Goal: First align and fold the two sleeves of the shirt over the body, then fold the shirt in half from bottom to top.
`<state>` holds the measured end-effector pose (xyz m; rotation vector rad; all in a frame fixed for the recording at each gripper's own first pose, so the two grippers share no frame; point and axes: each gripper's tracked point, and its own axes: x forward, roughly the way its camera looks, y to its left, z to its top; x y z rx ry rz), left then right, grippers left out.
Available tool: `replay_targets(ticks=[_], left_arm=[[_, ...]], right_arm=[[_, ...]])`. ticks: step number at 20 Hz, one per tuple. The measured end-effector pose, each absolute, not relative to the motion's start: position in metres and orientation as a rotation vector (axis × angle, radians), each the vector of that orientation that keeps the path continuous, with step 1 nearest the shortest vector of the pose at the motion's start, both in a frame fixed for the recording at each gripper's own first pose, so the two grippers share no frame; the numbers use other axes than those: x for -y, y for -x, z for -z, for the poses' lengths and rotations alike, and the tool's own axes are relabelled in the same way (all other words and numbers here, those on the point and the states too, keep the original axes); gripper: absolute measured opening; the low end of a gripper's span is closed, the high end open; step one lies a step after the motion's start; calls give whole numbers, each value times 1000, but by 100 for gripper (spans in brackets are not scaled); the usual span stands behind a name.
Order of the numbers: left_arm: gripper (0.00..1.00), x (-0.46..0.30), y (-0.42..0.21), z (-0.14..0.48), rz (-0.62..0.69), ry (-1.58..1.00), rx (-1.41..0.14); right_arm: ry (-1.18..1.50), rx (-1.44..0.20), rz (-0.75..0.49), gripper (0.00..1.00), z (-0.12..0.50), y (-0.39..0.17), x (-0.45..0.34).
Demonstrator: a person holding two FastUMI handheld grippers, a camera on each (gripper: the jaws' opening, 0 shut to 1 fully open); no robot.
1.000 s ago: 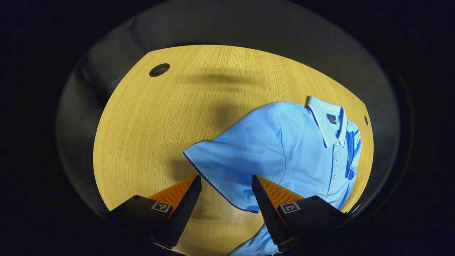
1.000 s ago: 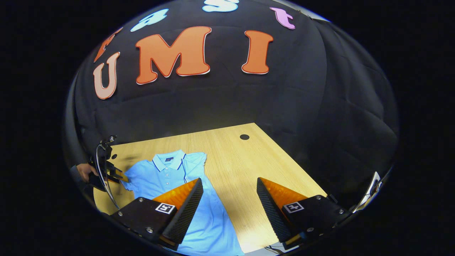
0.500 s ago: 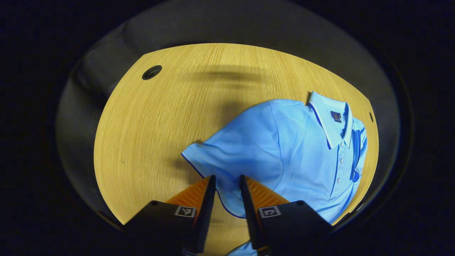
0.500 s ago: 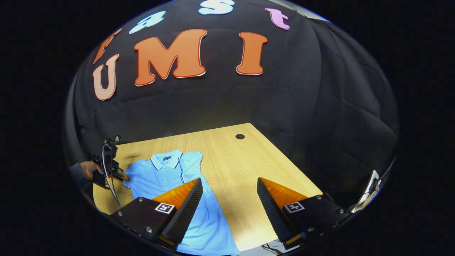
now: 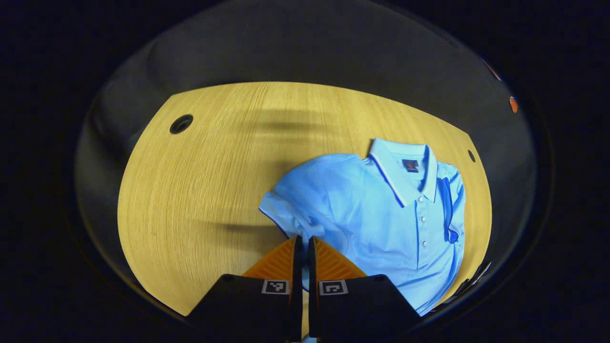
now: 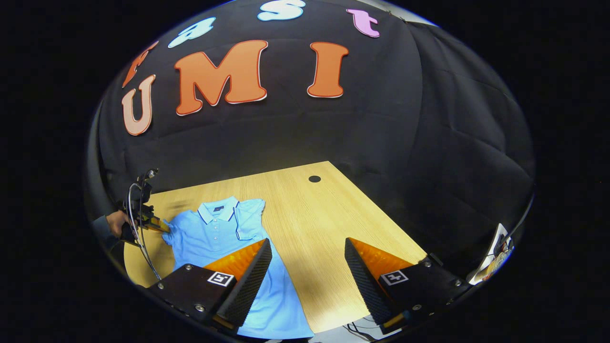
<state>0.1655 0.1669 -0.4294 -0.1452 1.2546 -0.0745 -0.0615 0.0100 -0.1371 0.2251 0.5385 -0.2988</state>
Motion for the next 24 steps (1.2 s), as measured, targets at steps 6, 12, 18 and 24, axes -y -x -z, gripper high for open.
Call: replay_targets(ticks=[6,12,18,24], left_arm=[[9,-125,-182,409,175,83,-1198],[8,-71,-192,404,315,60,-1172],[48,-20,-187,383,483,116,-1112],[100,-30,-151,350,476,113,-1052]], right_arm=[[-237,-556,326,96,145,78,0],[-252,-575,351,96,151,94,4],[-249,-593,355,96,157,105,-2],[-258,-579,271,96,157,102,-13]])
